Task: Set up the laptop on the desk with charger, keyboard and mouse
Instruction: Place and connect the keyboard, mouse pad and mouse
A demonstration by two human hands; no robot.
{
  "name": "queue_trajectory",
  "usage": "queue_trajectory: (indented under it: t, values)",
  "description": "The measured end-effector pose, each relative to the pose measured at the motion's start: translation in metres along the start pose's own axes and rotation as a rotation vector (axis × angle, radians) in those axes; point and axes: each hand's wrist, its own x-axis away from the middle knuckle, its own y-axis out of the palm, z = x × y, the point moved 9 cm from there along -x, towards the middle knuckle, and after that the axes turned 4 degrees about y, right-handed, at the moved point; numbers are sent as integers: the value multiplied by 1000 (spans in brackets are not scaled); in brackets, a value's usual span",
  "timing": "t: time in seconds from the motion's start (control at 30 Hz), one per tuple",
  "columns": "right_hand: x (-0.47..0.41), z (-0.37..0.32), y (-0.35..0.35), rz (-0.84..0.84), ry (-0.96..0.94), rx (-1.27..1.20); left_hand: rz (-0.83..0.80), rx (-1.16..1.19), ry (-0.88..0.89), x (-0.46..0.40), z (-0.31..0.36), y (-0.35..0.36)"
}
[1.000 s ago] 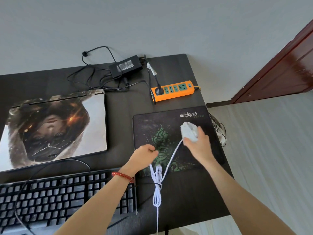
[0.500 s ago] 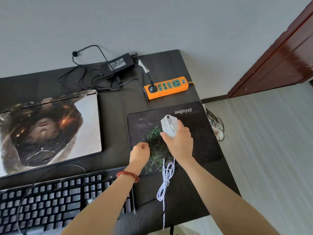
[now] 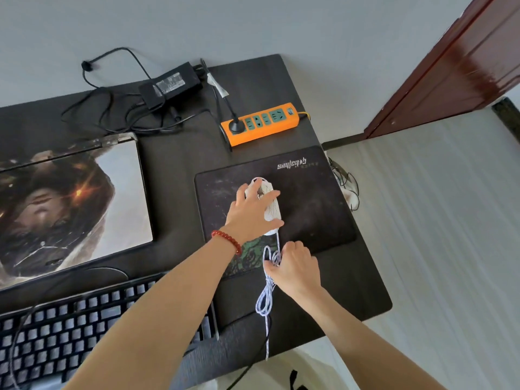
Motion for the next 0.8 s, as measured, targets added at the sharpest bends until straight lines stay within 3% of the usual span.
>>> queue_trajectory:
  t: [0.2,0.47,0.57,0.63,0.67,0.7,0.8]
  values:
    - [-15,41,-24,-15,146,-395,-7,102,16,3,-10,1]
    - [-71,85,-93,223,313,-990,-22,146,-46,6,-11,0]
    - [-91,84,-113,239,271,-1043,167,103,-73,21,-6,-20]
    - [-93,73,-110,160,216,-985,329,114,-14,41,5,-30]
    - [-90,69,-100,109,196,-972,330,159,17,51,11,-25]
    - [-83,68,-87,58,202,-975,268,232,28,60,16,-13]
    - [-56,79,-53,35,285,-1014,-126,341,-50,81,30,41]
